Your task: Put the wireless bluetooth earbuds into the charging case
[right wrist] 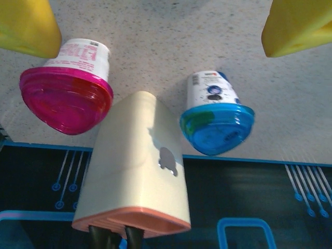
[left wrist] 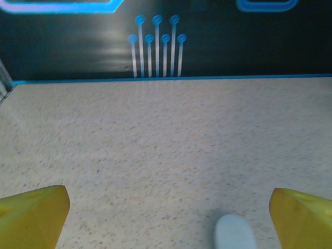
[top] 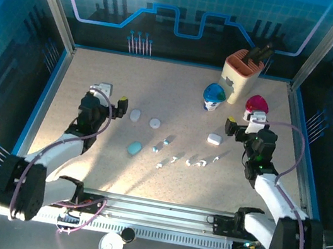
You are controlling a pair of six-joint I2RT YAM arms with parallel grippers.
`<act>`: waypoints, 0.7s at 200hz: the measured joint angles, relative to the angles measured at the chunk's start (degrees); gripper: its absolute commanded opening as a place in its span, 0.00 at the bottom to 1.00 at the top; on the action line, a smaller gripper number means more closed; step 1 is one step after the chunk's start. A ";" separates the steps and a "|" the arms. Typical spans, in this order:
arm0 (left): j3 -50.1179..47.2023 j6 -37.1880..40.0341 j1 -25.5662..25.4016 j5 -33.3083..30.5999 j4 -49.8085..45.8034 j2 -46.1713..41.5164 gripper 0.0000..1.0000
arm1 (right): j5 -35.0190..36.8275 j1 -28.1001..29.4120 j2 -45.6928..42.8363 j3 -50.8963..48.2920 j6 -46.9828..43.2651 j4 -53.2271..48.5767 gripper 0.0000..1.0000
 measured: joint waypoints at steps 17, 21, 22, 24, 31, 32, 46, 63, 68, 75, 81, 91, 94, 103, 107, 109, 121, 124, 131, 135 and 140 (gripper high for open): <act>3.89 2.08 -2.60 1.44 -8.74 -2.91 0.99 | -1.46 2.34 -2.99 2.89 1.22 -7.89 1.00; 4.98 2.69 -3.39 2.03 -11.10 -3.45 0.99 | -1.99 3.10 -3.58 3.56 1.46 -9.66 1.00; 5.18 2.82 -3.54 2.03 -11.47 -3.54 0.99 | -2.19 3.43 -3.80 3.82 1.60 -10.36 1.00; 5.55 3.02 -3.78 2.19 -12.28 -3.65 0.99 | -2.29 3.78 -4.00 4.09 1.62 -11.10 0.99; 7.34 4.13 -5.07 3.04 -16.04 -4.13 0.99 | -2.91 5.57 -4.81 5.29 2.03 -14.53 1.00; 7.74 4.26 -5.33 3.17 -16.85 -4.20 0.99 | -3.04 5.77 -4.90 5.40 2.08 -14.88 1.00; 11.06 6.03 -7.96 4.61 -24.09 -4.37 0.99 | -4.42 9.88 -6.10 7.15 2.97 -20.52 1.00; 14.40 7.89 -10.67 6.91 -32.65 -4.22 0.99 | -6.19 14.69 -6.47 8.44 4.96 -25.66 1.00; 15.10 8.41 -11.26 7.48 -34.67 -4.09 0.99 | -6.67 15.74 -6.47 8.61 5.79 -26.80 1.00; 15.96 8.83 -12.02 8.20 -37.33 -3.78 0.99 | -7.32 17.73 -6.32 8.68 7.17 -28.09 1.00; 16.50 9.05 -12.61 8.72 -39.36 -3.37 0.99 | -8.00 19.19 -6.08 8.68 8.59 -28.94 1.00; 17.16 9.01 -13.40 9.27 -42.40 -2.34 0.99 | -8.70 21.09 -5.38 8.63 10.80 -29.46 1.00; 17.31 8.98 -13.60 9.33 -43.30 -1.97 0.99 | -8.94 21.59 -5.11 8.59 11.47 -29.46 1.00; 17.97 8.44 -14.12 9.31 -46.07 -0.37 0.99 | -9.35 22.91 -4.28 8.33 13.14 -29.27 1.00; 18.34 8.26 -14.29 9.31 -47.34 0.44 0.99 | -9.38 23.45 -3.91 8.13 13.88 -29.20 1.00; 18.51 8.11 -14.36 9.31 -47.82 0.79 0.99 | -9.40 23.71 -3.67 8.09 14.19 -29.18 1.00; 19.91 6.82 -14.78 9.29 -51.15 3.37 0.99 | -9.38 24.87 -2.19 7.85 15.76 -29.22 1.00; 20.31 6.43 -14.91 9.27 -51.95 4.13 0.99 | -9.35 25.14 -1.66 7.82 16.04 -29.22 1.00; 21.31 5.42 -15.28 9.25 -53.86 5.73 0.99 | -9.29 25.55 -0.66 7.82 16.57 -29.20 1.00; 21.84 5.18 -15.47 9.27 -54.77 6.49 0.99 | -9.14 25.77 -0.15 7.82 16.76 -29.20 1.00; 22.38 4.79 -15.78 9.16 -55.78 7.37 0.99 | -9.11 26.01 0.42 7.82 16.94 -29.20 1.00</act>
